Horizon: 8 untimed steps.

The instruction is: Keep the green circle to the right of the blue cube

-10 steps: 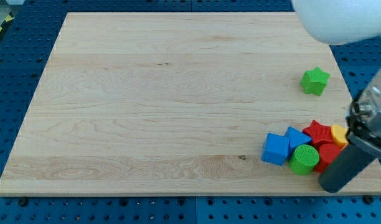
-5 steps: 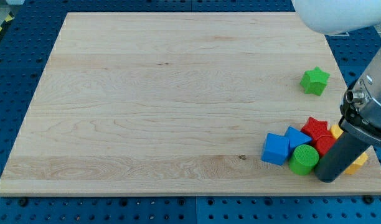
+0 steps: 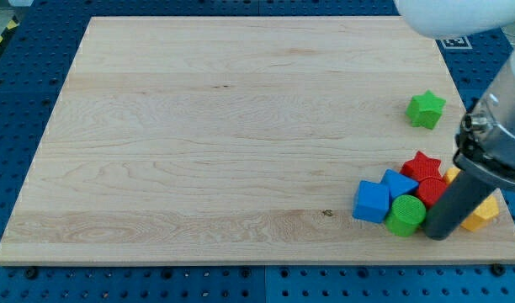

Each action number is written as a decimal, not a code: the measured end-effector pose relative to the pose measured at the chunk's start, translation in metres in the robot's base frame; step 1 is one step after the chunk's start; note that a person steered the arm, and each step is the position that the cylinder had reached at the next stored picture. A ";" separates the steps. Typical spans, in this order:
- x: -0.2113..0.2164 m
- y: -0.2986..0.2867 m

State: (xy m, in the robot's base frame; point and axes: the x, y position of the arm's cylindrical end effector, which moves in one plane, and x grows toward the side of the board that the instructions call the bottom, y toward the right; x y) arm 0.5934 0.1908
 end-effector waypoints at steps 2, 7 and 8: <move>-0.010 -0.022; 0.000 -0.055; -0.029 -0.055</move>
